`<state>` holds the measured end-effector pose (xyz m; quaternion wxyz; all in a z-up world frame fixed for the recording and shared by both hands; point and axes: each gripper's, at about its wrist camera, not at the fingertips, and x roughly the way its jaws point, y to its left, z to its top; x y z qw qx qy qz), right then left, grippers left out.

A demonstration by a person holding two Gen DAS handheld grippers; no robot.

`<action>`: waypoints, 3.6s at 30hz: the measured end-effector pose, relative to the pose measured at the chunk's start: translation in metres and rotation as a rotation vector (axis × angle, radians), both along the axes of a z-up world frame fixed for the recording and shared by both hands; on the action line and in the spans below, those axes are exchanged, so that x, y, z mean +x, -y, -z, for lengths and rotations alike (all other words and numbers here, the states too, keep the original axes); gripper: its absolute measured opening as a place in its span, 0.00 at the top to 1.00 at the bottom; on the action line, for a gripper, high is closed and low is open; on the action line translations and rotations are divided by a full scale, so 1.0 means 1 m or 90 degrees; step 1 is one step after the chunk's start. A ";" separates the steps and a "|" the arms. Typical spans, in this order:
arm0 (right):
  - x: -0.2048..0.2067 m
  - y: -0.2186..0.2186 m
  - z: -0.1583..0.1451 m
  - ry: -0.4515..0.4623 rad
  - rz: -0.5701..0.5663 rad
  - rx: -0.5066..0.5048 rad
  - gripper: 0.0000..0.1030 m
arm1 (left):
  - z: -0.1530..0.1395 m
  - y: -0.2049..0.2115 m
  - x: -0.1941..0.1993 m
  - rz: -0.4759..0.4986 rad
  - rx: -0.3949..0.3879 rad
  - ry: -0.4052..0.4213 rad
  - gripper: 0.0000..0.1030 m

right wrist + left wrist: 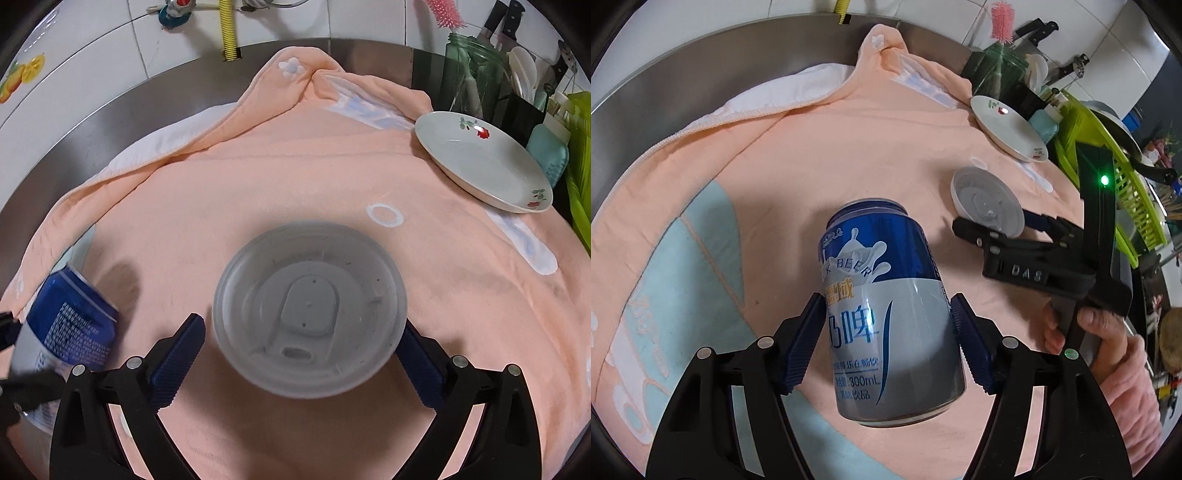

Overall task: Collect trash
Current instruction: 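Grasp the blue milk-beer can with the left tool while the right tool grasps the white lid, then carry the can and lid to the green basket and release both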

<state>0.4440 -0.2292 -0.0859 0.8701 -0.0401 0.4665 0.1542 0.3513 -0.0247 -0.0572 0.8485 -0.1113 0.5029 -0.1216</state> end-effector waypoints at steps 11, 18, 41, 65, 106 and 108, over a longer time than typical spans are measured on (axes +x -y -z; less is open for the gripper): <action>-0.001 -0.001 -0.001 0.026 0.015 -0.017 0.13 | 0.003 -0.001 0.008 -0.003 -0.001 -0.015 0.20; -0.018 0.003 -0.010 0.043 0.007 -0.011 0.14 | 0.016 -0.003 0.021 -0.023 -0.001 -0.026 0.24; -0.193 0.045 -0.062 0.097 0.012 0.006 0.14 | -0.029 0.054 -0.067 0.065 -0.015 0.046 0.39; -0.370 0.202 -0.033 0.068 0.202 -0.023 0.14 | -0.034 0.202 -0.179 0.249 -0.077 0.034 0.39; -0.419 0.283 -0.010 0.035 0.311 0.037 0.09 | 0.010 0.327 -0.208 0.345 -0.050 -0.044 0.39; -0.424 0.285 -0.010 0.036 0.314 0.038 0.09 | 0.013 0.331 -0.208 0.347 -0.046 -0.045 0.39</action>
